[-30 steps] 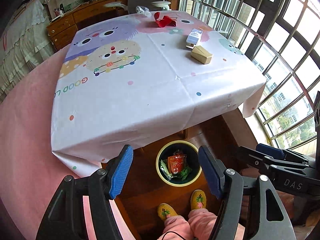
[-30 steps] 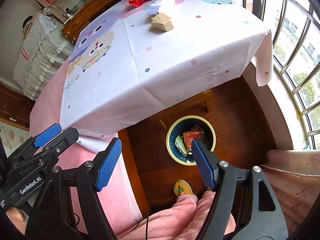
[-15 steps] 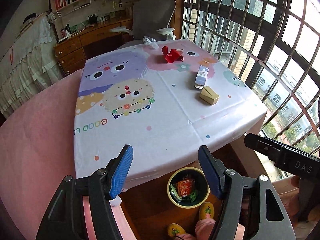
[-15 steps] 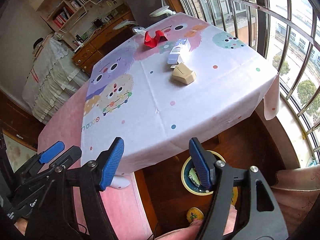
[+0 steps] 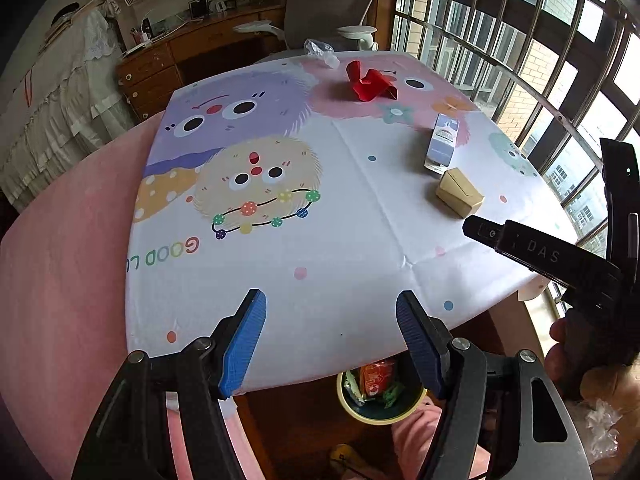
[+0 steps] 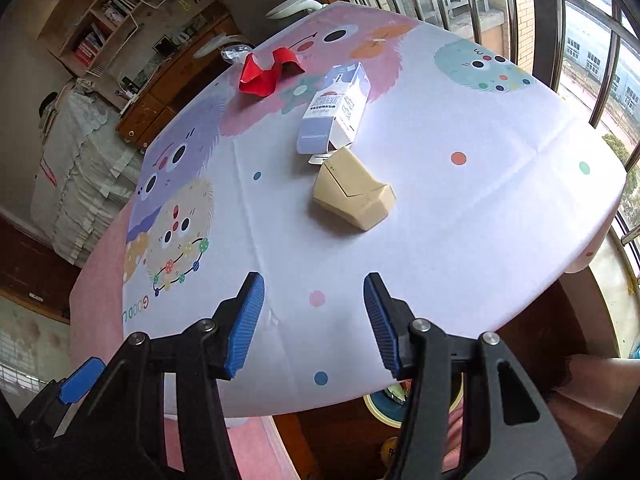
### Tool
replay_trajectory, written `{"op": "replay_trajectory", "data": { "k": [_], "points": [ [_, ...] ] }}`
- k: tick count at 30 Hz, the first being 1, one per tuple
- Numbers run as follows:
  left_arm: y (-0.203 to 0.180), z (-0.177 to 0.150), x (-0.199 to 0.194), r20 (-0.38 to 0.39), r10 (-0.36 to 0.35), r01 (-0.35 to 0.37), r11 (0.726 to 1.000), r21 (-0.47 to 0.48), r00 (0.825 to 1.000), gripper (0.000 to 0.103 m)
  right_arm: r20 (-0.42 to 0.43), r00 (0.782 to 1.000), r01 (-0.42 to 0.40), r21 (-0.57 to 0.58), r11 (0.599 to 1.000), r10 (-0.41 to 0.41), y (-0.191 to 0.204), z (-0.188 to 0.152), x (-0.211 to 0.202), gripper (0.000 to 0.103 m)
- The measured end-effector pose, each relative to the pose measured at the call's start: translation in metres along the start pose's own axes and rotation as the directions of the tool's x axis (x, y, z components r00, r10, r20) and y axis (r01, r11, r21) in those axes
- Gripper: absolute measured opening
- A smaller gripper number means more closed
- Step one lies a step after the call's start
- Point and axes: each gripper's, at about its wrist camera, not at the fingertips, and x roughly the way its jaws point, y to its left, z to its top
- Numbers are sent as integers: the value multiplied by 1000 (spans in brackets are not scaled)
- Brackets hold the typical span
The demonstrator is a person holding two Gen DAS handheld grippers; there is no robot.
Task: Collect trash
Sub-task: 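Raise both tools from the bin back toward the table, then grasp the beige box with the right gripper while the left gripper grasps the milk carton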
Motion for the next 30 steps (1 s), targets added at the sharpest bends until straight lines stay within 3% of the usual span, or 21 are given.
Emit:
{"op": "replay_trajectory", "data": {
  "k": [9, 22, 30],
  "points": [
    [-18, 46, 67, -90, 18, -30, 991, -134, 996, 69, -63, 998, -4, -22, 1000, 3, -13, 54, 61, 50],
    [-21, 77, 103, -130, 60, -93, 961, -260, 990, 69, -70, 998, -11, -175, 985, -1, 9, 104, 98, 50],
    [-11, 88, 110, -133, 92, -131, 938, -320, 987, 69, -33, 999, 6, -329, 944, -18, 45, 109, 119, 66]
  ]
}}
